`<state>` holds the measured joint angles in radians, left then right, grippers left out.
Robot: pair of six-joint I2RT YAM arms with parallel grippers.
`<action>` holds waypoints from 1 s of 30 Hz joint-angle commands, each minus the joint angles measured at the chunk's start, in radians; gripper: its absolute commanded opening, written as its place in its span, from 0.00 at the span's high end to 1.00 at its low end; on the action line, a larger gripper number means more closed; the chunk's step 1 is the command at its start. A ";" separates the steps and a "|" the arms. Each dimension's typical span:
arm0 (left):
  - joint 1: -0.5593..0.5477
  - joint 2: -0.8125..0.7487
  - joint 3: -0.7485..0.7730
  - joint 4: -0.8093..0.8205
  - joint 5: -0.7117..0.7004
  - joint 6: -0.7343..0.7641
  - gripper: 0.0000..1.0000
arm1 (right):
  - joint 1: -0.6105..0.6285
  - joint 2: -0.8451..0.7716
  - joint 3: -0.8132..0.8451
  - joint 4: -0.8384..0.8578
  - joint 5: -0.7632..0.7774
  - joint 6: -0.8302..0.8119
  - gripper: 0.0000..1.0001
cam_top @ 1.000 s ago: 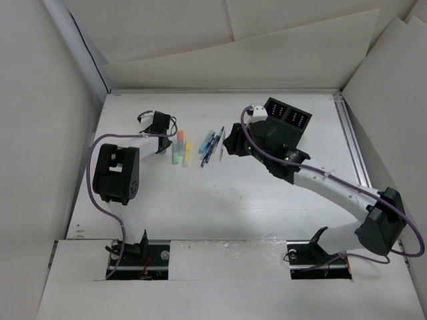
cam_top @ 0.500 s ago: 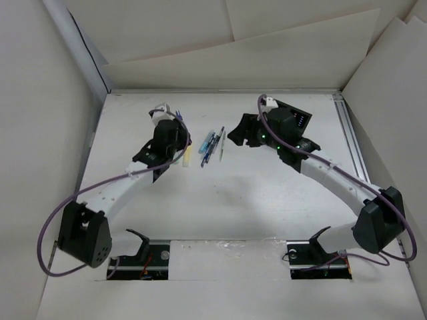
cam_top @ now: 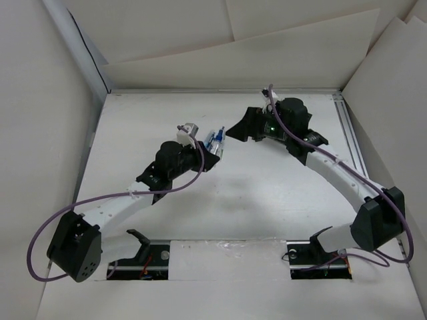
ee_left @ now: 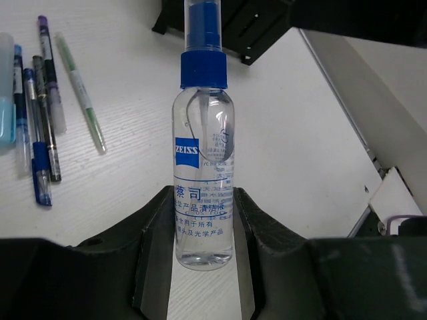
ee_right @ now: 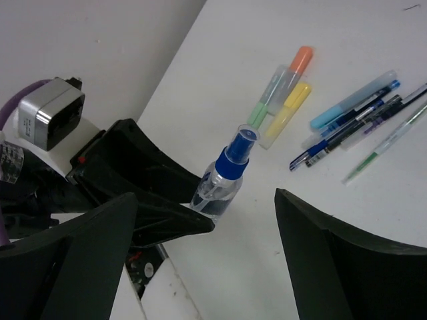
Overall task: Sort the stationery into containers
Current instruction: Place the stationery in the storage box.
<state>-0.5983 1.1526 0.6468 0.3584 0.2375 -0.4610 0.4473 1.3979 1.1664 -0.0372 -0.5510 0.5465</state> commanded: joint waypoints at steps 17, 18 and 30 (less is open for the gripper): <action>0.003 0.010 -0.010 0.226 0.217 0.039 1.00 | 0.059 0.118 0.055 0.068 0.013 0.015 0.26; 0.003 0.010 -0.010 0.226 0.217 0.039 1.00 | 0.068 0.118 0.055 0.080 0.013 0.015 0.30; 0.003 0.039 -0.010 0.254 0.217 0.029 0.97 | 0.077 0.118 0.045 0.080 0.034 0.024 0.86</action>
<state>-0.5961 1.1984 0.6323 0.5117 0.4278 -0.4271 0.5186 1.5257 1.1778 -0.0044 -0.5545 0.5999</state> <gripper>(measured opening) 0.296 0.329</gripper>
